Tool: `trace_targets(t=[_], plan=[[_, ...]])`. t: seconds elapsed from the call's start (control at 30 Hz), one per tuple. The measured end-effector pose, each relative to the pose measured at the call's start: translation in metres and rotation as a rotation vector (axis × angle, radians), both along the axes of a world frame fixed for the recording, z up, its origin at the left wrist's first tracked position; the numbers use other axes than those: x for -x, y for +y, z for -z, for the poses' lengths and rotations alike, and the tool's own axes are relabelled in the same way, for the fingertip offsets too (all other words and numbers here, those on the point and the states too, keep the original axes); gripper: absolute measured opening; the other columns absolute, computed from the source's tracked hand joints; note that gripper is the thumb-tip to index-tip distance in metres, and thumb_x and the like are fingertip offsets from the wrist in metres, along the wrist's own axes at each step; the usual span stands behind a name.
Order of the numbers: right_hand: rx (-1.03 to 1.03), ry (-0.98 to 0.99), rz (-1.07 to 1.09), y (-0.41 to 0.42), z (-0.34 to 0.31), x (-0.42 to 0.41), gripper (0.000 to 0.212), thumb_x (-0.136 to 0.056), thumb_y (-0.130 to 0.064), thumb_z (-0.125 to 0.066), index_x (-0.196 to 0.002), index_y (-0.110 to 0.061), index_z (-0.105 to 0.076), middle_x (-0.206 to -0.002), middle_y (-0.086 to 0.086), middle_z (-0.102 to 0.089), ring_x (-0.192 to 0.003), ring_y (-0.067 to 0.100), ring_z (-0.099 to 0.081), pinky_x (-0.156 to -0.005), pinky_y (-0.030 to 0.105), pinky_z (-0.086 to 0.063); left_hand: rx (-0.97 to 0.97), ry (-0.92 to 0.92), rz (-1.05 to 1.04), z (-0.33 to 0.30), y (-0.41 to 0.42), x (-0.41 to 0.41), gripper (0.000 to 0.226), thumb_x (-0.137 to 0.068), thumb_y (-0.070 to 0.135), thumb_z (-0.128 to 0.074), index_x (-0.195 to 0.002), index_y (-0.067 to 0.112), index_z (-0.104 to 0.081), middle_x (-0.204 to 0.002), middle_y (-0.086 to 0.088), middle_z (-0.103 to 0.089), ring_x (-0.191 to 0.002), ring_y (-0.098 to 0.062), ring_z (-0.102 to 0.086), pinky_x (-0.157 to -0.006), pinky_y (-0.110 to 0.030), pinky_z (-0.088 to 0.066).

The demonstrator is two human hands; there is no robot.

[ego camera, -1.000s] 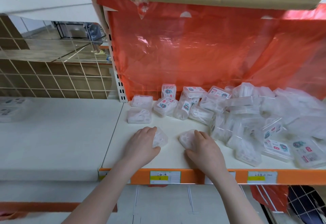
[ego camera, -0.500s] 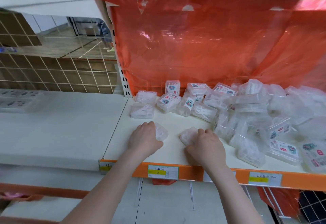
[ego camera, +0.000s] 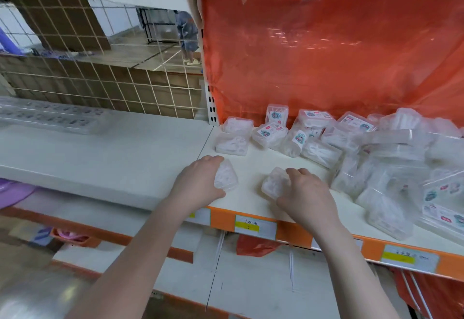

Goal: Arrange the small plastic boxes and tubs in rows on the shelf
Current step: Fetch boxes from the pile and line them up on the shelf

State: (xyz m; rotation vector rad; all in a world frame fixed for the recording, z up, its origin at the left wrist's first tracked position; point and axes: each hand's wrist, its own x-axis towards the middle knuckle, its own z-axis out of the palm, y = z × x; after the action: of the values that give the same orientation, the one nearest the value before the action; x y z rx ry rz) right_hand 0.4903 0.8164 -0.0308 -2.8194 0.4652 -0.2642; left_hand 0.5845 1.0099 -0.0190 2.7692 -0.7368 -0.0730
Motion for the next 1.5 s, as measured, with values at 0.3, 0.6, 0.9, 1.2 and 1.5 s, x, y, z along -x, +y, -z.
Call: trace_targets(t=[0.3,0.6,0.9,1.2,1.5], plan=[[0.013,-0.049,-0.082,0.089,-0.013,-0.012,0.037,-0.081,-0.028,-0.052,-0.114,-0.012,-0.053,-0.108,0.006,-0.055,-0.105,0.026,-0.051,-0.081,0.033,-0.041,0.008,-0.001,0.042,-0.011,0.092,-0.004,0.080,-0.080,0.032,-0.066,-0.148,0.024,-0.025,-0.145,0.004,-0.038,-0.130,-0.016,-0.038,-0.098,-0.026,-0.034],[0.052,-0.088,-0.170,0.242,0.000,-0.038,0.022,-0.087,-0.028,-0.049,-0.105,-0.015,-0.053,-0.104,0.004,-0.055,-0.103,0.025,-0.052,-0.072,0.030,-0.035,0.000,-0.036,-0.051,-0.010,0.257,-0.008,0.074,-0.076,0.038,-0.068,-0.141,0.027,-0.035,-0.138,0.005,-0.044,-0.124,-0.018,-0.044,-0.095,-0.031,-0.041],[0.045,-0.106,-0.283,0.361,-0.002,-0.072,0.033,-0.083,-0.031,-0.053,-0.112,-0.015,-0.055,-0.103,0.003,-0.056,-0.098,0.024,-0.054,-0.073,0.029,-0.040,0.020,-0.046,-0.149,-0.010,0.388,-0.017,0.061,-0.068,0.030,-0.069,-0.125,0.024,-0.047,-0.120,0.002,-0.053,-0.111,-0.020,-0.050,-0.087,-0.035,-0.046],[-0.002,-0.061,-0.376,0.439,-0.007,-0.149,0.048,-0.080,-0.028,-0.061,-0.125,-0.016,-0.049,-0.118,0.003,-0.054,-0.108,0.023,-0.051,-0.081,0.030,-0.041,0.045,-0.024,-0.225,0.000,0.475,-0.068,0.054,-0.066,0.025,-0.070,-0.117,0.026,-0.049,-0.113,0.006,-0.052,-0.108,-0.014,-0.050,-0.080,-0.027,-0.044],[-0.071,-0.026,-0.388,0.518,-0.005,-0.279,0.049,-0.083,-0.028,-0.057,-0.130,-0.017,-0.048,-0.124,0.004,-0.053,-0.114,0.023,-0.049,-0.087,0.031,-0.041,-0.006,0.009,-0.266,-0.003,0.551,-0.181,0.072,-0.074,0.031,-0.071,-0.138,0.024,-0.038,-0.136,0.004,-0.046,-0.123,-0.015,-0.045,-0.098,-0.031,-0.042]])
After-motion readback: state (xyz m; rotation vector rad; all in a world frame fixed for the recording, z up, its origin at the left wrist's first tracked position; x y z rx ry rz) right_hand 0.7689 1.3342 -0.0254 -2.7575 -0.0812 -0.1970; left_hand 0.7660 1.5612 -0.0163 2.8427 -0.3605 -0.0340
